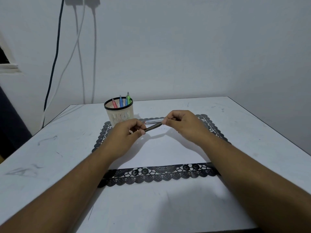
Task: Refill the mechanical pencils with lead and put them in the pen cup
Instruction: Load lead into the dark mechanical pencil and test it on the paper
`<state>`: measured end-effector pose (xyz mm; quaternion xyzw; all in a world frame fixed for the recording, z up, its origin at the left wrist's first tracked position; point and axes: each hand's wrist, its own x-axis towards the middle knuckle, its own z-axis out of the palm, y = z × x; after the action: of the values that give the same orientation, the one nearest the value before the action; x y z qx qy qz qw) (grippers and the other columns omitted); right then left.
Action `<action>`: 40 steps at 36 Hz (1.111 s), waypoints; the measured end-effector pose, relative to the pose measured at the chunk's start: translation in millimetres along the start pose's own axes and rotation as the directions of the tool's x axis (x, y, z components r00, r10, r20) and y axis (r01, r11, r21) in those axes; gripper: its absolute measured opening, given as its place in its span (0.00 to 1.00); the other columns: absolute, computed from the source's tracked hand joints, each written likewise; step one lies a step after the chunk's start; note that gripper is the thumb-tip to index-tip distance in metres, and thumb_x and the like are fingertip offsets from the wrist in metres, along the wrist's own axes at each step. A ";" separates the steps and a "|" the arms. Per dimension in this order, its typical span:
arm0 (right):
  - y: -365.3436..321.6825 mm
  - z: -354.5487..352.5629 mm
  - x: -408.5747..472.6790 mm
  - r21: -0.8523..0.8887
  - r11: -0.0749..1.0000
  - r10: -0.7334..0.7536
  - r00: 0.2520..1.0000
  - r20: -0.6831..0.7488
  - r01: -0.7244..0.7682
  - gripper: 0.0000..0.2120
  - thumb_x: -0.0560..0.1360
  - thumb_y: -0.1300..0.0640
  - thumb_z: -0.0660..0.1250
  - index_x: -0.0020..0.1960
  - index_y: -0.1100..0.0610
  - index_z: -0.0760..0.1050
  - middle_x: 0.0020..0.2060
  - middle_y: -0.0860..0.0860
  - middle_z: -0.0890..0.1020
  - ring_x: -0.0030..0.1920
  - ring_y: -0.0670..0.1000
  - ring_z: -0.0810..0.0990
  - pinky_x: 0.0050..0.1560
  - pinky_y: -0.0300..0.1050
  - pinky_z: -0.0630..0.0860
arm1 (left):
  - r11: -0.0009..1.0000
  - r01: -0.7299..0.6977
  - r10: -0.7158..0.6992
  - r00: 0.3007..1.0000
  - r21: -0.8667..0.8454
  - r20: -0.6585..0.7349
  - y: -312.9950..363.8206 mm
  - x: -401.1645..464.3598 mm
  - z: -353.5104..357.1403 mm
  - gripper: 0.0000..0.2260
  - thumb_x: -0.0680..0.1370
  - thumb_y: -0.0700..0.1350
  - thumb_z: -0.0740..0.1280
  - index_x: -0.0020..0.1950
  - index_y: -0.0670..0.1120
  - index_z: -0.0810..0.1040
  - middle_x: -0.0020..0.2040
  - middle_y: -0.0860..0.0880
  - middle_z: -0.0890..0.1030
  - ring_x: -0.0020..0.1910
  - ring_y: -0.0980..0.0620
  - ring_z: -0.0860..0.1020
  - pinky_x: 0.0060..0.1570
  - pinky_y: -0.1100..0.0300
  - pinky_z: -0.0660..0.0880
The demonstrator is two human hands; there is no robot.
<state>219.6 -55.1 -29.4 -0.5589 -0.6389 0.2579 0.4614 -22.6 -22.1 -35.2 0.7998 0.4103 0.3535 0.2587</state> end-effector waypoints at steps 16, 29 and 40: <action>2.1 -0.7 4.8 0.302 0.948 0.089 0.994 0.058 -0.103 0.09 0.82 0.66 0.64 0.61 0.62 0.78 0.42 0.58 0.86 0.33 0.52 0.80 0.32 0.42 0.74 | 1.000 0.031 -0.031 0.998 -0.003 -0.053 -3.6 2.5 -0.1 0.05 0.80 0.41 0.71 0.50 0.51 0.83 0.44 0.53 0.83 0.39 0.68 0.75 0.38 0.77 0.67; 0.6 5.4 4.3 0.353 0.933 0.053 0.996 0.073 -0.076 0.04 0.81 0.63 0.68 0.52 0.64 0.81 0.46 0.59 0.87 0.41 0.55 0.84 0.35 0.42 0.77 | 1.000 0.014 -0.014 0.998 0.017 -0.055 -2.3 1.1 1.3 0.05 0.80 0.43 0.71 0.50 0.53 0.83 0.44 0.57 0.83 0.38 0.68 0.75 0.36 0.76 0.66; -1.8 4.2 2.9 0.360 0.929 0.069 0.996 0.053 -0.083 0.05 0.80 0.63 0.70 0.52 0.65 0.82 0.45 0.59 0.87 0.41 0.53 0.85 0.35 0.42 0.77 | 1.000 0.011 -0.010 0.998 0.011 -0.060 -0.8 0.9 1.9 0.05 0.80 0.42 0.71 0.50 0.53 0.83 0.43 0.57 0.83 0.39 0.69 0.75 0.37 0.76 0.66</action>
<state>215.2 -52.0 -28.9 -0.4835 -0.5672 0.3999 0.5335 -21.1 -21.2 -36.6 0.7883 0.4240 0.3735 0.2436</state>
